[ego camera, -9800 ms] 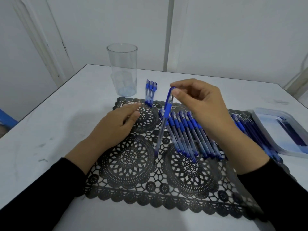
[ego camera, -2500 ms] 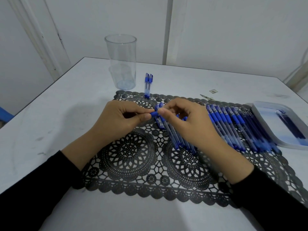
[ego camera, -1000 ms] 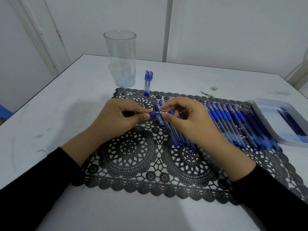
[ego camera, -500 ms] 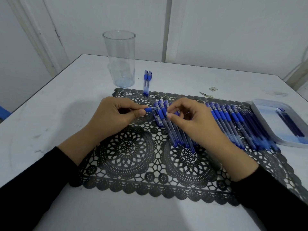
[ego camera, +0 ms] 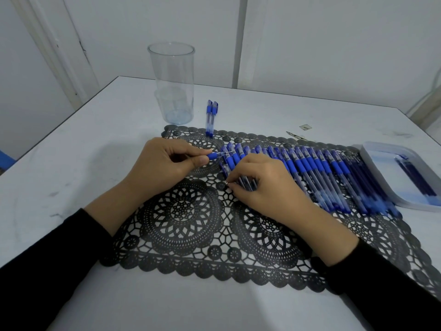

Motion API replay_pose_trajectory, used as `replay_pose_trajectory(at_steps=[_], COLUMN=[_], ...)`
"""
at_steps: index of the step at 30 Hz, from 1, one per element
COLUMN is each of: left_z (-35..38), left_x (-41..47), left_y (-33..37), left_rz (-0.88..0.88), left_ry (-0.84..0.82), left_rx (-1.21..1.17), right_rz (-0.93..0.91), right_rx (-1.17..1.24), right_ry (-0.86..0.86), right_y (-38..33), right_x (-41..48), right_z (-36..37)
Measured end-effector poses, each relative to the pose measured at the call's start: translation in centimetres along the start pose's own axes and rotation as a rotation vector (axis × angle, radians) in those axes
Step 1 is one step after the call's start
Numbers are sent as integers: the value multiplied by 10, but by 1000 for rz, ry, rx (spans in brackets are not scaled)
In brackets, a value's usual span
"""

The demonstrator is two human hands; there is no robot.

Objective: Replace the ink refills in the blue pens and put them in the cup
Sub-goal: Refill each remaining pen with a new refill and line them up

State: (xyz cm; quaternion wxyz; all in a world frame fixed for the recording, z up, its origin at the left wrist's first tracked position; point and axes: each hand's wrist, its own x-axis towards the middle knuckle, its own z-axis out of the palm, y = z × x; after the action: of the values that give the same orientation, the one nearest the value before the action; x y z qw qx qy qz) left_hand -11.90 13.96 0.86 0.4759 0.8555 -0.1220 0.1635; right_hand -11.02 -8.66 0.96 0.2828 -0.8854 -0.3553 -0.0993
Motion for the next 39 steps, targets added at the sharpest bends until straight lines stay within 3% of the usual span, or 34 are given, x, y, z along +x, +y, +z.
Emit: replay_pose_trajectory(at_steps=[5, 10, 23, 28, 33, 39], left_z=[0, 1, 8, 6, 7, 6], left_x=[0, -1, -3, -2, -2, -2], left_y=[2, 5, 9, 7, 7, 6], left_rz=[-10, -1, 68, 51, 23, 10], left_ry=[-6, -13, -20, 11, 39, 56], left_rx=[8, 10, -21, -41, -67, -49], right_rz=[38, 152, 217, 303, 369, 426], right_rx=[19, 185, 462, 666, 945, 1084], right_ry=[30, 193, 259, 241, 316, 450], right_y=[3, 2, -3, 11, 19, 28], right_x=[-1, -1, 3, 0, -1, -7], right_z=[-5, -13, -8, -25, -40, -46])
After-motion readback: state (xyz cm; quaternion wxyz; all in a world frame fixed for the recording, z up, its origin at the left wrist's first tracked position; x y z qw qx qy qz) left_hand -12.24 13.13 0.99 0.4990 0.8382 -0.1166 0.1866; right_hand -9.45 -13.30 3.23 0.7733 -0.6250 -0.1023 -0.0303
